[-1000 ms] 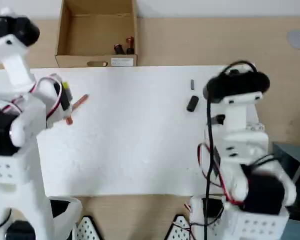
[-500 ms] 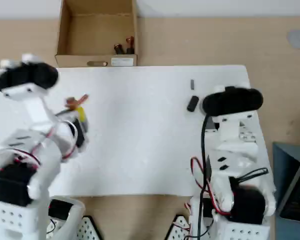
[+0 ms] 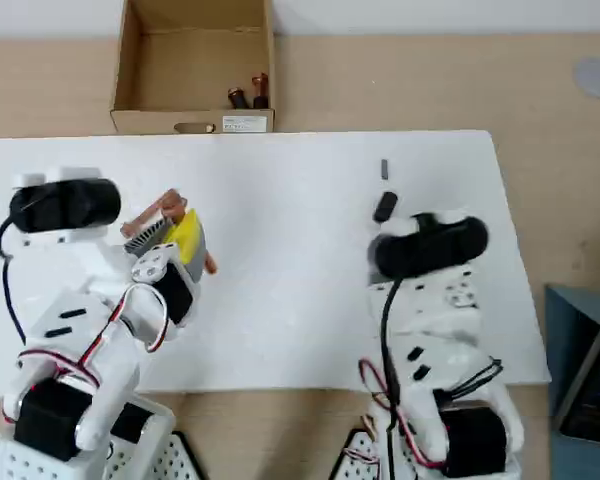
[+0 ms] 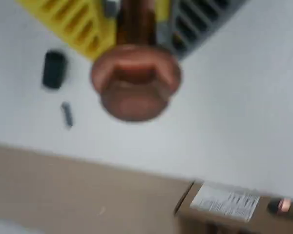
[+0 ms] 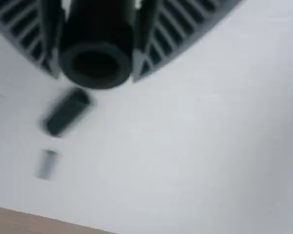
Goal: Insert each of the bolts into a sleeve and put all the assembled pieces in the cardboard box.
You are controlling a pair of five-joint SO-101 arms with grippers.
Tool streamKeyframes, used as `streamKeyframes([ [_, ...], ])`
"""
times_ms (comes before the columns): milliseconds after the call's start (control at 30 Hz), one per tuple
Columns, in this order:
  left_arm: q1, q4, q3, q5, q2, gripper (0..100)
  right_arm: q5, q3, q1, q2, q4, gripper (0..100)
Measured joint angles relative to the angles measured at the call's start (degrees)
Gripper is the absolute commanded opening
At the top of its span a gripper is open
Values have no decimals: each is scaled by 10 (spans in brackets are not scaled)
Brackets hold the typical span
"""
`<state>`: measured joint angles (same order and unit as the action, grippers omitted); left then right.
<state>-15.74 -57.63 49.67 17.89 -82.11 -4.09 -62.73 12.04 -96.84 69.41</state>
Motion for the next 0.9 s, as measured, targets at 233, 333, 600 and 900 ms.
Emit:
streamKeyframes([
  [233, 0, 97, 47, 0, -47, 2, -21, -47, 120, -34, -2, 9],
  [333, -9, 136, 66, 4, -69, 2, -21, -72, 167, -53, -9, 9],
  [600, -100, 158, 103, 51, -126, 2, -21, -113, 264, -67, -60, 9],
  [900, -126, 158, 148, 70, -158, 2, 8, -117, 287, -67, -79, 9],
])
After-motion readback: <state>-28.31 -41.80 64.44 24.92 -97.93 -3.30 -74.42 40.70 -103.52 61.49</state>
